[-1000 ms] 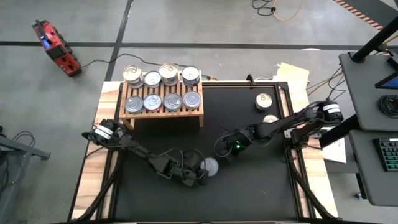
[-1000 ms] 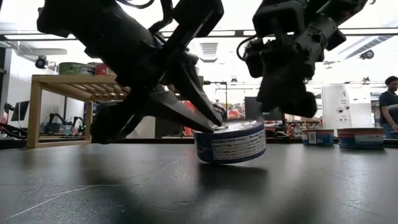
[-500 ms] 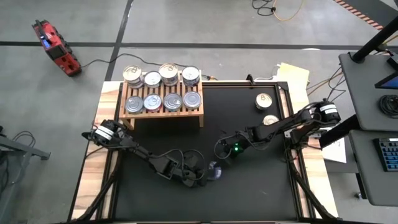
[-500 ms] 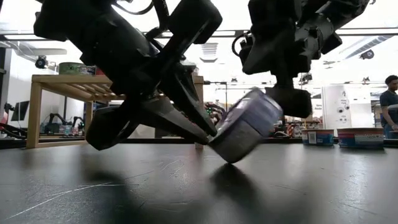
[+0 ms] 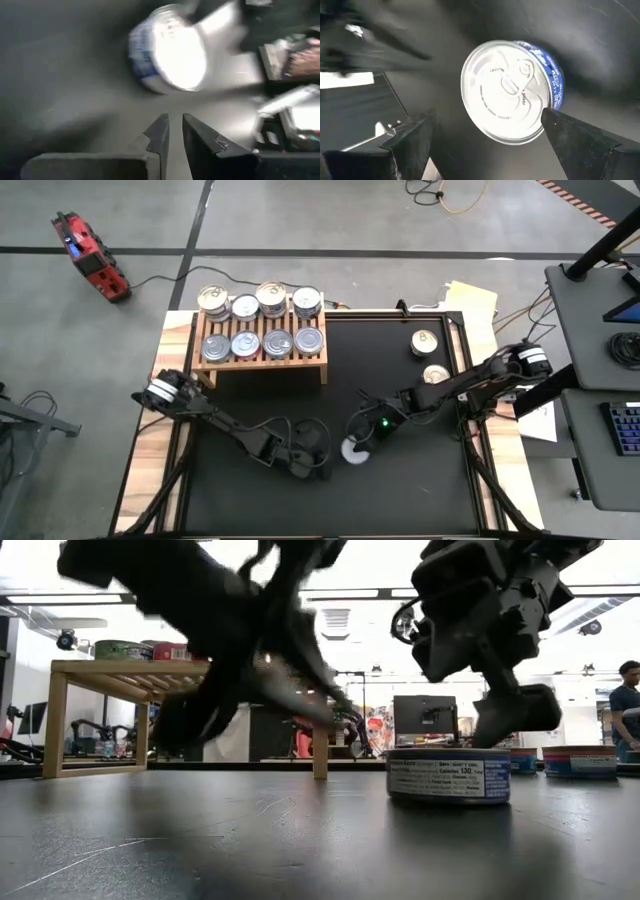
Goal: Stack canned seafood by type on shelf
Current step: Stack the blue tuna can on top of the other blue tuna cans on the shelf
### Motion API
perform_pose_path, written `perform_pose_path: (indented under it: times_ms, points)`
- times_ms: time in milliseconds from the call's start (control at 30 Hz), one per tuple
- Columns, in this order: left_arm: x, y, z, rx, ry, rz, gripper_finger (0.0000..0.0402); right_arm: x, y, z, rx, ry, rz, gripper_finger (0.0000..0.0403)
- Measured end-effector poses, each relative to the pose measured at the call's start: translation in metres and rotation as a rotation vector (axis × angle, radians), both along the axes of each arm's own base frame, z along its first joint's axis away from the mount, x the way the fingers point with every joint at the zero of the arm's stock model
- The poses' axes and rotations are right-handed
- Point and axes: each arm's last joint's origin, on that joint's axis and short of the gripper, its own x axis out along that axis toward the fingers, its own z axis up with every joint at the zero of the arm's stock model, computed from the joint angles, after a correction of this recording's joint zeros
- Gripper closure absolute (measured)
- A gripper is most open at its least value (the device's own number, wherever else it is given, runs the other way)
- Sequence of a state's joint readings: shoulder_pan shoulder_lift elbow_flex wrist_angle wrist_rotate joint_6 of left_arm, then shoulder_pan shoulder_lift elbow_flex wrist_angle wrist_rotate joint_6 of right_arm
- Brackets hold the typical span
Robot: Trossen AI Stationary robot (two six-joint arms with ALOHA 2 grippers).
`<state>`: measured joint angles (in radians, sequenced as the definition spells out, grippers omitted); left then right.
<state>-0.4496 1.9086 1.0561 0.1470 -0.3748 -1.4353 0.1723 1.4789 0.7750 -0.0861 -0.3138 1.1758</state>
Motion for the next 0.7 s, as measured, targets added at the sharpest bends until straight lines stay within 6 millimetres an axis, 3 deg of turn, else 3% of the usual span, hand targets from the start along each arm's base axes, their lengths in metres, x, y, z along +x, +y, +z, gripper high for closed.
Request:
perform_pose_path:
  times_ms: [133, 267, 533, 700]
  points:
    - [0.002, 0.003, 0.03, 0.13, -0.124, -0.115, 0.0364, -0.007, 0.003, 0.004, -0.014, 0.021, 0.017, 0.0057]
    - [0.01, 0.019, 0.05, 0.203, -0.214, -0.215, 0.0365, -0.01, 0.003, 0.014, -0.025, -0.017, 0.003, 0.0067]
    - [0.029, 0.043, 0.021, 0.103, -0.168, -0.243, 0.0365, -0.032, 0.001, 0.027, -0.108, 0.069, -0.043, 0.0098]
    - [0.031, 0.042, 0.01, 0.074, -0.146, -0.223, 0.0365, -0.056, 0.001, 0.022, -0.243, 0.26, -0.084, 0.0165]
